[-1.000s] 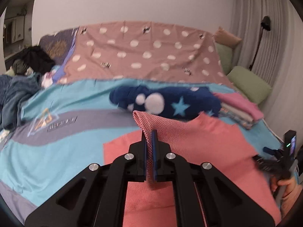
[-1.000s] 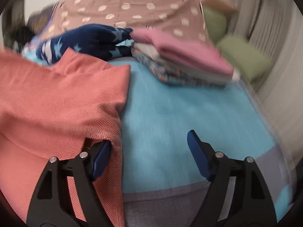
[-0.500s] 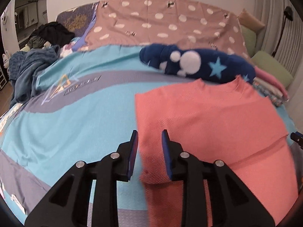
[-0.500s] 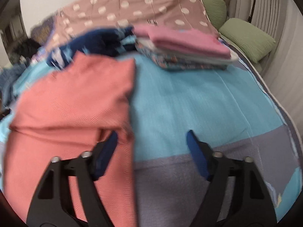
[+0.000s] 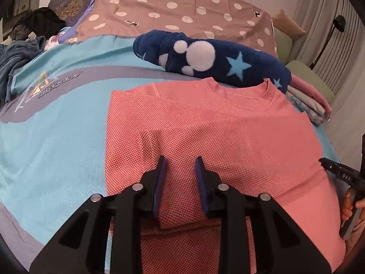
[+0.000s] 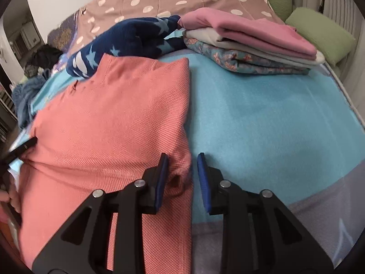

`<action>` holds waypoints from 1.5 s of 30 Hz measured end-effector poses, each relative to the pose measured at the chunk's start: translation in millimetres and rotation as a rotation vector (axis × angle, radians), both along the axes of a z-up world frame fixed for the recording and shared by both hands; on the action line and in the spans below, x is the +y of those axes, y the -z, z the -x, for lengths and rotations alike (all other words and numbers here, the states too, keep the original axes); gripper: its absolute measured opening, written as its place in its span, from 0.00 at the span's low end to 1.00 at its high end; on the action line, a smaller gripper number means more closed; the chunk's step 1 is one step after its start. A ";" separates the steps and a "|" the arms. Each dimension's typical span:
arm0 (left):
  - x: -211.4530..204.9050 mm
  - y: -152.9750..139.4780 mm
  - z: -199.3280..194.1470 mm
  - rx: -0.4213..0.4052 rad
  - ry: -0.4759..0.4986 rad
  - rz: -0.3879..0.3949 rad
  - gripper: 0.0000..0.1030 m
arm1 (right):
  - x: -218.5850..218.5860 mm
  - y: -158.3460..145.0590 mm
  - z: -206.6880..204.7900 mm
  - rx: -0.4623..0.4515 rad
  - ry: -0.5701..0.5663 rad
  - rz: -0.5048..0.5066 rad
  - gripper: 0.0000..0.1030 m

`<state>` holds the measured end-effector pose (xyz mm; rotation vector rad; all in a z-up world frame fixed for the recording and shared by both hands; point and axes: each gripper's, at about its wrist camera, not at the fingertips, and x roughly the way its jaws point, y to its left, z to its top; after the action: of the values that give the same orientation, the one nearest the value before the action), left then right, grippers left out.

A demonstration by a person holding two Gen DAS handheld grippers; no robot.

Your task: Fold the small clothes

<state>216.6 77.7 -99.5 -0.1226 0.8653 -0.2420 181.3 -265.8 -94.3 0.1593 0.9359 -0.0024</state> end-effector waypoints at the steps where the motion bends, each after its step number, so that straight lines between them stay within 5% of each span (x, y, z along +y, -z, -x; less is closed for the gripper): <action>1: -2.2 -0.9 3.0 -0.008 -0.001 -0.015 0.27 | 3.2 -1.3 1.8 -0.010 -0.006 0.020 0.27; 6: -17.1 -4.0 7.9 -0.031 0.025 -0.086 0.27 | -1.1 -17.0 1.7 -0.034 0.017 -0.032 0.27; 12: -15.4 2.1 3.3 -0.012 0.027 -0.086 0.30 | -11.3 -30.1 -50.0 -0.093 0.002 -0.099 0.27; 16: -13.9 3.3 2.5 -0.010 0.042 -0.054 0.37 | -8.0 8.5 -85.5 -0.004 0.010 -0.048 0.34; 19: -15.5 3.8 3.5 -0.014 0.052 -0.052 0.40 | -0.5 2.4 -79.1 -0.015 0.005 0.010 0.35; 23: -15.6 0.6 9.0 -0.037 0.050 -0.051 0.44 | -1.7 -10.5 -45.8 0.000 0.001 0.040 0.36; 25: -11.9 -5.5 21.1 -0.057 0.042 -0.025 0.51 | -9.5 -16.1 -10.8 0.009 -0.027 0.001 0.46; 29: 3.0 -18.2 55.7 -0.082 0.028 0.041 0.59 | -18.6 -16.6 69.4 0.000 -0.069 -0.009 0.47; 33: 11.6 -21.2 101.6 -0.079 0.041 -0.030 0.62 | -22.3 -10.9 124.4 -0.010 -0.070 -0.014 0.47; 39: 23.4 -0.7 157.3 0.003 0.069 -0.080 0.62 | -13.9 -3.5 149.2 -0.021 -0.054 0.004 0.49; 45: 35.7 3.3 195.2 0.023 0.091 -0.020 0.62 | -10.5 -4.3 170.5 -0.023 -0.072 -0.027 0.50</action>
<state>21.4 113.4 -102.9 -0.0681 0.8974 -0.3174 10.8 -276.3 -90.0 0.1504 0.9183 0.0782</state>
